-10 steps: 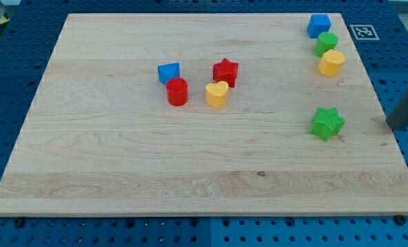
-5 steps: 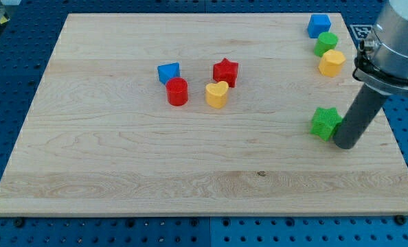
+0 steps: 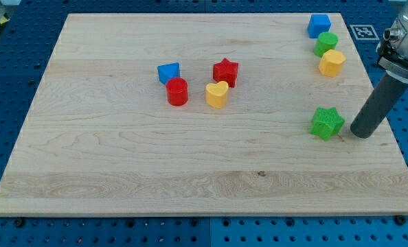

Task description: Move the green star below the yellow heart

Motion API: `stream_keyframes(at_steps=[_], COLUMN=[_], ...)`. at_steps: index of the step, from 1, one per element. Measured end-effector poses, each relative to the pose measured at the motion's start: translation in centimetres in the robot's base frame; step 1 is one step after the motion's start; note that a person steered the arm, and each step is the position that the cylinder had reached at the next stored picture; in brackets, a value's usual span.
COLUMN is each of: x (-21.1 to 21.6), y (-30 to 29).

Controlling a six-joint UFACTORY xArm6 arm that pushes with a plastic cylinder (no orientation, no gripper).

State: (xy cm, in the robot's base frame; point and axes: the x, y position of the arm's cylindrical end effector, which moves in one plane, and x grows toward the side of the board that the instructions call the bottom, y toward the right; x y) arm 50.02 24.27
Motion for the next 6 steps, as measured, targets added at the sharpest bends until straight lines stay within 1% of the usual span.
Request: stream_keyframes(at_steps=[1,4,5,6], x=[0.0,0.0,-0.2,-1.5], y=[-0.7,-6.1,-5.0,-4.4])
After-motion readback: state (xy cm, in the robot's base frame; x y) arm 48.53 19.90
